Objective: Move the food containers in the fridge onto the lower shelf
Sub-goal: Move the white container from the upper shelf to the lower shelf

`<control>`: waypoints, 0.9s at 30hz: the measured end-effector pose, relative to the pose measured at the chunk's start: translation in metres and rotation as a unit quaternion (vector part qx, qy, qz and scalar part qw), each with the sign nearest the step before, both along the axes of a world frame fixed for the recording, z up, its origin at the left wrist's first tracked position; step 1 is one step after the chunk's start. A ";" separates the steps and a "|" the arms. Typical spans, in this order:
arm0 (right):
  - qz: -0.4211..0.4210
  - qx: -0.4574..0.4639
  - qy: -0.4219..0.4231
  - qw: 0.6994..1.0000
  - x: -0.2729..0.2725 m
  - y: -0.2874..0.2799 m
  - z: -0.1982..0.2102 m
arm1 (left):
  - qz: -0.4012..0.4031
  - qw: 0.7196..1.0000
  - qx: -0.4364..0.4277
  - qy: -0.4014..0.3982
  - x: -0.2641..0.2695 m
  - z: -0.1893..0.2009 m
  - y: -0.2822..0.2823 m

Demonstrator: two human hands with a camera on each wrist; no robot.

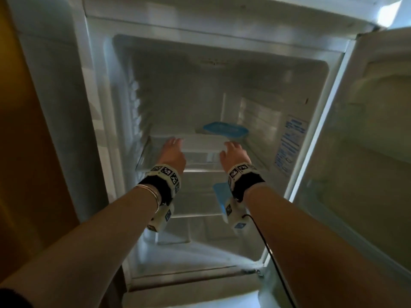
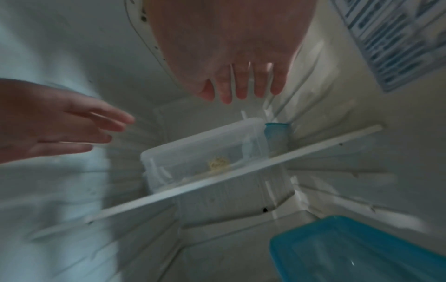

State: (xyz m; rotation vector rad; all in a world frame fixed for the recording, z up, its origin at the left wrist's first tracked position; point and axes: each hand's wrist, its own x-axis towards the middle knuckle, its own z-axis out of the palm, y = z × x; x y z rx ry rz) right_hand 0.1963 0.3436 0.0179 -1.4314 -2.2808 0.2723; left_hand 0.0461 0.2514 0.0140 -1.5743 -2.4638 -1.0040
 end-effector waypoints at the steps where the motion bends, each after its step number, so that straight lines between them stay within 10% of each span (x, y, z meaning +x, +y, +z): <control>1: -0.011 -0.009 0.009 1.000 -0.006 0.007 0.004 | 0.001 1.000 -0.002 0.020 -0.007 0.001 0.006; 27: -0.053 -0.088 0.071 0.992 -0.045 0.060 0.009 | 0.054 0.989 -0.066 -0.119 -0.046 -0.017 0.059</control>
